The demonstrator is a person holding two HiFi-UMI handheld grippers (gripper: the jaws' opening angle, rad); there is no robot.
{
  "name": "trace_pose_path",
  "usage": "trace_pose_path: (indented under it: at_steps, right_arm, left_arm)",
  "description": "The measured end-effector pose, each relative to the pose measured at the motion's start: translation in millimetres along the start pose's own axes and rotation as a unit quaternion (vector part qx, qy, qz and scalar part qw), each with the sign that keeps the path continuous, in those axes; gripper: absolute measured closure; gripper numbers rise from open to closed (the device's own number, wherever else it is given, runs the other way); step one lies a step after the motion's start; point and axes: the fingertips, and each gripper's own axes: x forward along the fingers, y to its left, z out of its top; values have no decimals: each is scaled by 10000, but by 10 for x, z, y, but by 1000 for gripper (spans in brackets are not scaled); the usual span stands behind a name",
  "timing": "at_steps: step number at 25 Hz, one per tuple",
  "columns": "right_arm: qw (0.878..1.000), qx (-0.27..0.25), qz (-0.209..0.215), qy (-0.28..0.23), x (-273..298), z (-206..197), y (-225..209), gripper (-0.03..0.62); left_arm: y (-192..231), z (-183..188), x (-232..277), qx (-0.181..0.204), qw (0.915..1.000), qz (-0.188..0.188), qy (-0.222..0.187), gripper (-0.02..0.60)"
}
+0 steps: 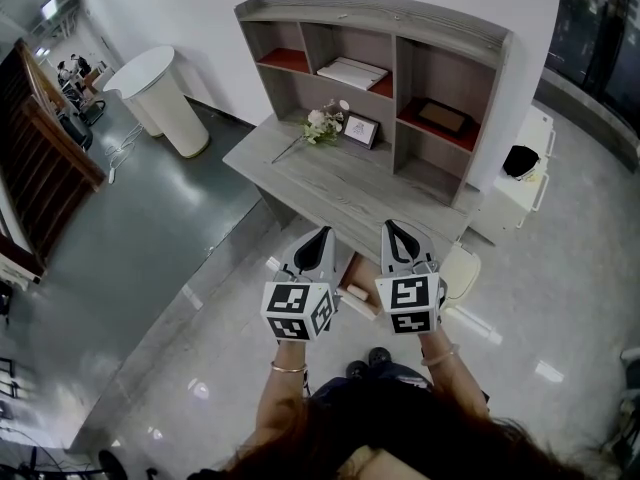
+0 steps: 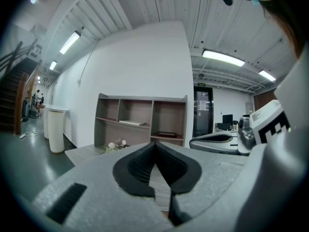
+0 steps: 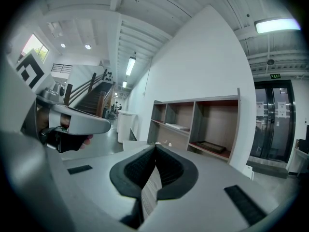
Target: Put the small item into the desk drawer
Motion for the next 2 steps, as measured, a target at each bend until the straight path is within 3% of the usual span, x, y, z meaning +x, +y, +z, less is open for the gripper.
trace_pose_path:
  at_steps: [2]
  right_arm:
    - [10000,5,-3,-16,-6,3,1,592]
  left_arm:
    - [-8,-11,0,-6,10000,-10,5,566]
